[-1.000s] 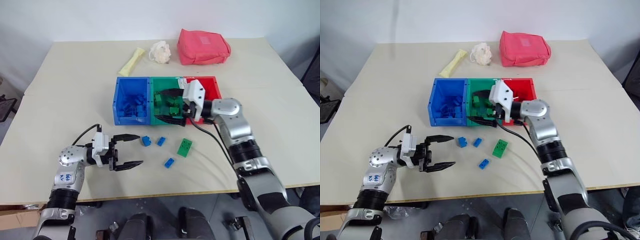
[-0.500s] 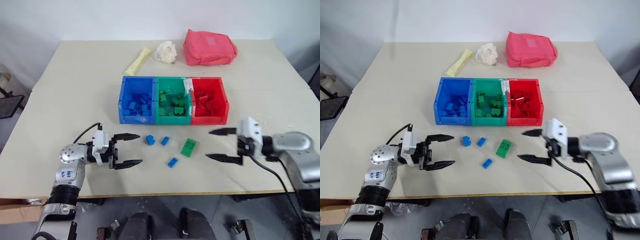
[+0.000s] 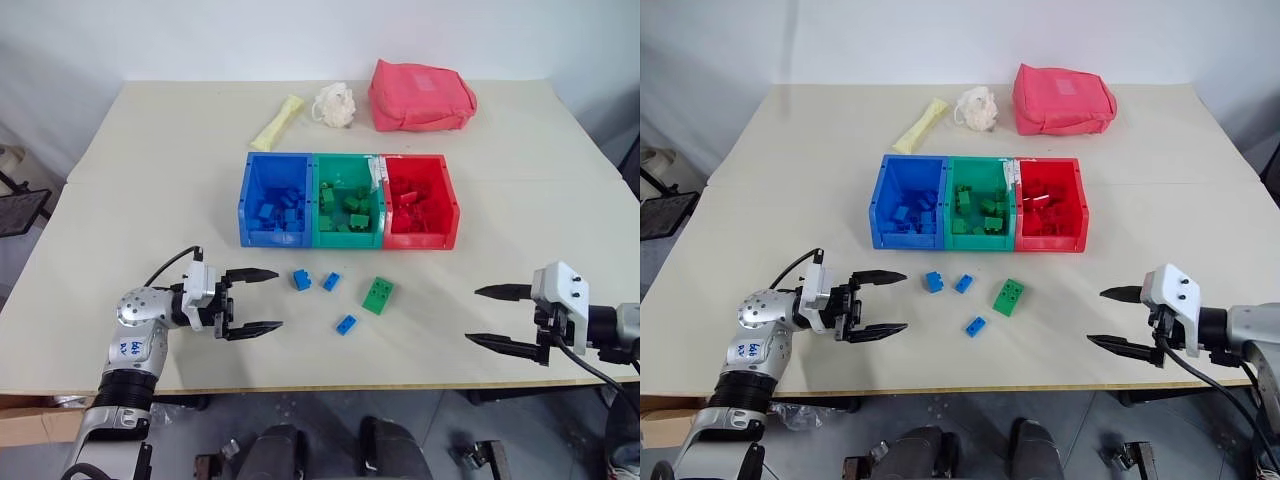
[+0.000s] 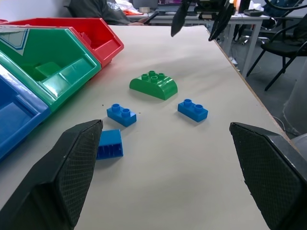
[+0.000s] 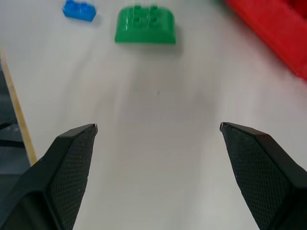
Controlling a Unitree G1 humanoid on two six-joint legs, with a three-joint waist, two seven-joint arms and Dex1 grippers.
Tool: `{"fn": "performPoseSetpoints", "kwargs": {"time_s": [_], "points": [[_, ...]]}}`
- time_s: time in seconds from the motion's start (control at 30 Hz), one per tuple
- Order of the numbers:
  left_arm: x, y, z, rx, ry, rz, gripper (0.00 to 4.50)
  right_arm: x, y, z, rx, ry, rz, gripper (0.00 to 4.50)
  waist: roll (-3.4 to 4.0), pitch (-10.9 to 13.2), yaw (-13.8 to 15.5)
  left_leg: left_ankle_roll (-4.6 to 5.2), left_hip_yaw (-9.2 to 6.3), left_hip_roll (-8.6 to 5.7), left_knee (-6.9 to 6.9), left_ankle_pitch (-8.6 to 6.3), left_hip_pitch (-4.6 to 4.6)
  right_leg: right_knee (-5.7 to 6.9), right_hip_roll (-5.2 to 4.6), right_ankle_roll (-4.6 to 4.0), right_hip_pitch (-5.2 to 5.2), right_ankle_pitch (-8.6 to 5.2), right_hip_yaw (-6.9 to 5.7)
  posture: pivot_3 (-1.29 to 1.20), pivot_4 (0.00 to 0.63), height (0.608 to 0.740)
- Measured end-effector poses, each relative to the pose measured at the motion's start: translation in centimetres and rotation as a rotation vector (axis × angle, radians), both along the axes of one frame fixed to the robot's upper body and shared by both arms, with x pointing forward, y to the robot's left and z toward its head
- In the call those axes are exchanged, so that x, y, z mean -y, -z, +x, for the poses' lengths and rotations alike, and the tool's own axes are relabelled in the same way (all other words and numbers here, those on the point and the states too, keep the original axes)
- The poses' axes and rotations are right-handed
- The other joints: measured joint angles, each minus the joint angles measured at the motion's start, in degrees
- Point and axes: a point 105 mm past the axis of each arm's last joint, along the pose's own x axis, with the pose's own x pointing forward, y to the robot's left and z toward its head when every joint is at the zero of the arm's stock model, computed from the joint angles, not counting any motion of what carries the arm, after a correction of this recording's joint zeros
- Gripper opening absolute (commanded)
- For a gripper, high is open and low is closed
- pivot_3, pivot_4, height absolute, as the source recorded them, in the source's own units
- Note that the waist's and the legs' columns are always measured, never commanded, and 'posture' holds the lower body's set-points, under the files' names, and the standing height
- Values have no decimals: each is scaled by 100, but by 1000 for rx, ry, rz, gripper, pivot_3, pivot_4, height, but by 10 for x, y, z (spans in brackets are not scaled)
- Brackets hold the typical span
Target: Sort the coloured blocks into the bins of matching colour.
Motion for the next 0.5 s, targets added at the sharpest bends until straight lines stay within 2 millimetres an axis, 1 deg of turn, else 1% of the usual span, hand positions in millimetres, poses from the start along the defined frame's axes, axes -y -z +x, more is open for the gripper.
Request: {"fn": "performPoseSetpoints", "kwargs": {"time_s": [0.13, 0.2, 0.27, 0.33, 0.5], "points": [[1, 0, 0, -2, 3, -3, 4500, -20, -7, 8, 21, -87, -7, 4291, 0, 0, -3, 0, -1, 1, 0, 0, 0, -1, 0, 0, 0, 0, 3, 0, 150, 740], [1, 3, -3, -12, 0, -6, 4500, -39, -14, 19, 36, -183, -10, 4291, 0, 0, -21, 0, 2, 0, 4, 0, 0, -2, 1, 0, 0, 0, 1, 0, 150, 740], [5, 5, -5, -15, 10, -16, 4500, -54, -21, 31, 55, -263, -24, 4291, 0, 0, -41, 0, 4, 2, 3, 0, -1, -5, 1, 0, 0, 0, 2, 0, 150, 740], [8, 6, -9, -15, 12, -20, 4500, -61, -19, 39, 50, -307, -45, 4291, 0, 1, -25, -2, -9, 5, 0, -1, -3, -4, 0, 0, 0, 0, 3, 0, 150, 740], [7, 11, -20, -28, -13, -25, 4500, -77, -5, 54, 14, -405, -67, 4291, 0, 1, -18, -3, -9, 0, -1, -2, -9, -7, 1, 0, -1, 0, -9, 0, 150, 740]]}}
